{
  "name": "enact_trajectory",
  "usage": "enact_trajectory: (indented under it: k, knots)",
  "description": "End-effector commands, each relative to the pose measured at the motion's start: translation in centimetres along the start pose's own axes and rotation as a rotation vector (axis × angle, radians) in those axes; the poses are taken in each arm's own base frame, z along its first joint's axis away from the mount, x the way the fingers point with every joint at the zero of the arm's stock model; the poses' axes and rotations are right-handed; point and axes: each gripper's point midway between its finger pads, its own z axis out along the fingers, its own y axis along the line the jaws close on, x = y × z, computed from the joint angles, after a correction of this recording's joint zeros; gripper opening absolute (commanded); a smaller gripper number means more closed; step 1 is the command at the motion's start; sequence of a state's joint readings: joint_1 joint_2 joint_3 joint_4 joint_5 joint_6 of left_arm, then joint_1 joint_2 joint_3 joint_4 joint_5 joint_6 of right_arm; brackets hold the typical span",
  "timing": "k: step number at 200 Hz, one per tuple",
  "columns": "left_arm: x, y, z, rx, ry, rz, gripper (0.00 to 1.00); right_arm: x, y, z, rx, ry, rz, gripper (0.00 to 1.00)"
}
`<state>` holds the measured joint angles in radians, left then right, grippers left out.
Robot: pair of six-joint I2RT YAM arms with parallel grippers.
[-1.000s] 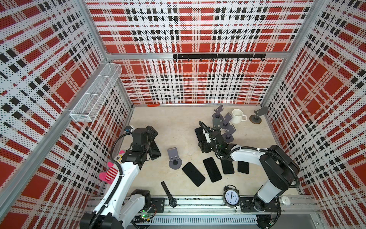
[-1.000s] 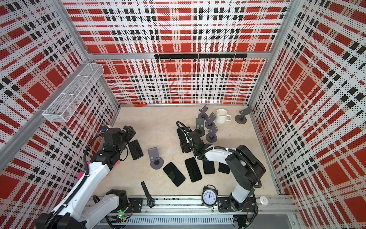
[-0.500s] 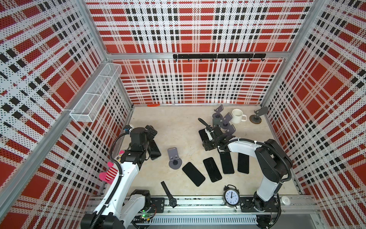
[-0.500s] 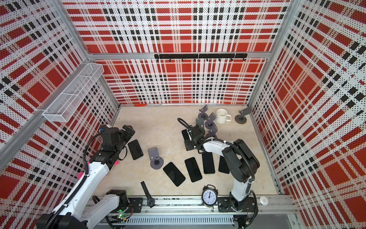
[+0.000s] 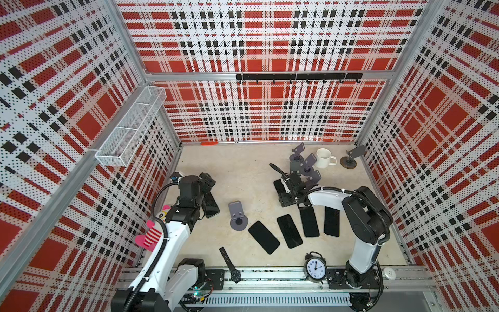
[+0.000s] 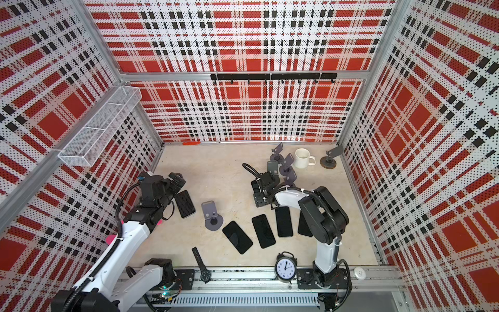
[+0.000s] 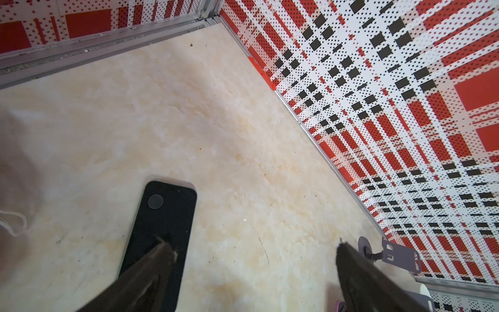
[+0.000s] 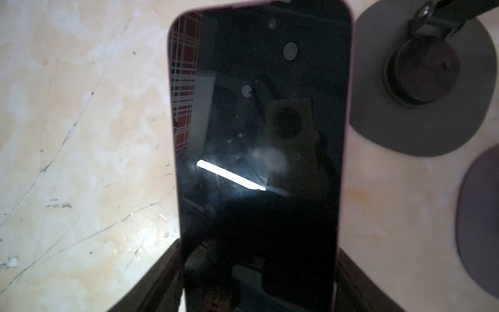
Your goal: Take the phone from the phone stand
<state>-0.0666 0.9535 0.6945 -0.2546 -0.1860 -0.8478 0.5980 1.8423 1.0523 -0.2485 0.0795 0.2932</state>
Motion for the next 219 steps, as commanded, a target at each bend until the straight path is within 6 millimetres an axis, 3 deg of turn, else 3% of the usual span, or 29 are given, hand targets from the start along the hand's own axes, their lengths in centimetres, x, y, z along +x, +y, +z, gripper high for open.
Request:
enact_trajectory:
  k: [1,88,219]
  knots:
    - [-0.1,0.0,0.1,0.011,-0.005,0.005,0.98,-0.3,-0.6,-0.1,0.021,0.003,0.009,0.55]
    - [0.9,0.6,0.6,0.018,0.034,0.004,0.98,0.2,-0.9,0.5,0.033,0.023,0.005,0.61]
    - [1.0,1.2,0.7,0.010,0.035,-0.003,0.98,1.3,-1.7,1.6,0.079,0.062,-0.012,0.68]
